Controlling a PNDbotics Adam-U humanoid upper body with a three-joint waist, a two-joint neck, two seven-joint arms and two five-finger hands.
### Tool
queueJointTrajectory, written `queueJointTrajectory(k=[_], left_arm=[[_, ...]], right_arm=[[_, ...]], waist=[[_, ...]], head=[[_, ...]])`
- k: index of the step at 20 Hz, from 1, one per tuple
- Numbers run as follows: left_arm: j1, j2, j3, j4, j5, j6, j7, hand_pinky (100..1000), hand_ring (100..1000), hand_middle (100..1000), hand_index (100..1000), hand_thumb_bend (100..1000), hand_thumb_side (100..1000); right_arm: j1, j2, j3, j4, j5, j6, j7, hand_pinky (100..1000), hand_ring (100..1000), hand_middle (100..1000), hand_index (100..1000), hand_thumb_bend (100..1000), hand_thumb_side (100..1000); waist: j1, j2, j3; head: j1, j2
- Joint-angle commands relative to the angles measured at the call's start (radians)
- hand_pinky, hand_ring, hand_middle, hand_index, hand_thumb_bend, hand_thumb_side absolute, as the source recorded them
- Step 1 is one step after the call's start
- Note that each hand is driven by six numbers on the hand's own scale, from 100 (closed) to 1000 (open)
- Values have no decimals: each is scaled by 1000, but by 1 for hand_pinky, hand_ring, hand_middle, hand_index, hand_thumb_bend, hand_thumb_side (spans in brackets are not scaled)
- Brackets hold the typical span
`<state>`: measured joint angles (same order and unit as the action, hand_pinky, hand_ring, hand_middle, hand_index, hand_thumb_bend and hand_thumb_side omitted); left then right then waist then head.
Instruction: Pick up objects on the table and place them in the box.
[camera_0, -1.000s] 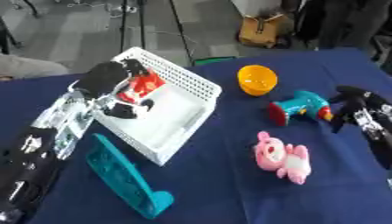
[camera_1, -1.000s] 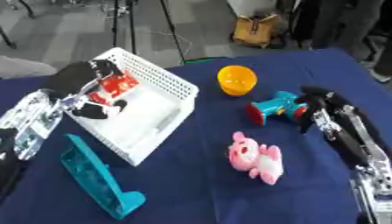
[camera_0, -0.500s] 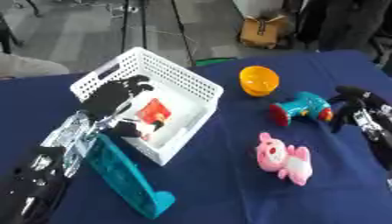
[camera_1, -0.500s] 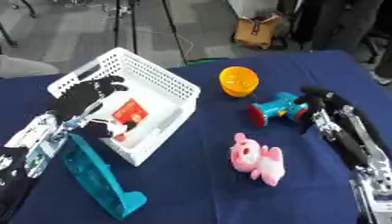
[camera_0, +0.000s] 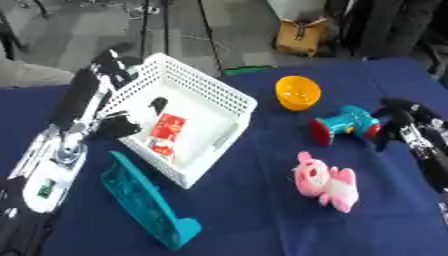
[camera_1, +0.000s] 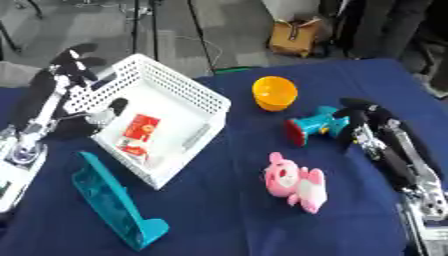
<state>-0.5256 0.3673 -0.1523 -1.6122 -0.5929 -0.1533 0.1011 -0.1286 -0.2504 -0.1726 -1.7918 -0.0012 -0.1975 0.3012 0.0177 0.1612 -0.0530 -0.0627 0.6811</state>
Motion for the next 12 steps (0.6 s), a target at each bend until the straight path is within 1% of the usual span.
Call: queueJointTrajectory(k=[1,3,4,5,6,7,8,9,10,12], left_arm=[[37,51,65,-159,129,32,-49,521,593,914,837,429,702],[70,61,93,-205,177,45,-63,511,585,914,835,430,692],[91,64,106,-221,193,50,-64,487,558,908,833,397,700],[127,66,121,-238,204,48,-63,486,558,908,834,379,717],[158,66,129,-249,209,45,-67,477,551,914,834,331,769],[187,62,133,-250,209,45,-74,477,551,914,834,331,769],[206,57,134,-247,208,45,-81,468,541,919,834,283,824],[230,47,135,-240,205,47,-88,468,541,919,834,283,824],[245,38,136,-234,203,47,-93,459,532,917,831,262,842],[267,19,139,-223,198,47,-94,454,528,917,829,258,846]], right_arm=[[-11,-14,-10,-11,-6,-2,-3,371,467,652,830,100,660],[-10,-14,-11,-11,-5,-1,-4,371,467,652,830,100,661],[-10,-15,-11,-11,-4,0,-5,371,466,652,829,100,658],[-12,-15,-11,-11,-4,0,-4,371,466,651,829,100,662],[-13,-16,-10,-11,-4,0,-3,371,466,652,830,100,661],[-14,-18,-8,-11,-4,0,-2,371,466,652,830,100,661],[-16,-19,-7,-11,-4,-1,0,372,467,652,830,100,659],[-19,-19,-6,-11,-5,-2,0,372,467,652,830,100,659],[-20,-19,-6,-11,-5,-2,1,372,467,652,830,100,660],[-19,-17,-6,-11,-6,-2,1,372,466,652,830,100,660]], waist=[[3,-10,2],[4,-8,4],[5,-6,6],[6,-4,8],[6,-4,9],[6,-4,10],[6,-3,11],[6,-2,9],[5,-2,9],[4,-3,9]], head=[[-5,3],[-7,4],[-8,4],[-8,5],[-9,5],[-11,5],[-12,5],[-12,5],[-13,5],[-15,7]])
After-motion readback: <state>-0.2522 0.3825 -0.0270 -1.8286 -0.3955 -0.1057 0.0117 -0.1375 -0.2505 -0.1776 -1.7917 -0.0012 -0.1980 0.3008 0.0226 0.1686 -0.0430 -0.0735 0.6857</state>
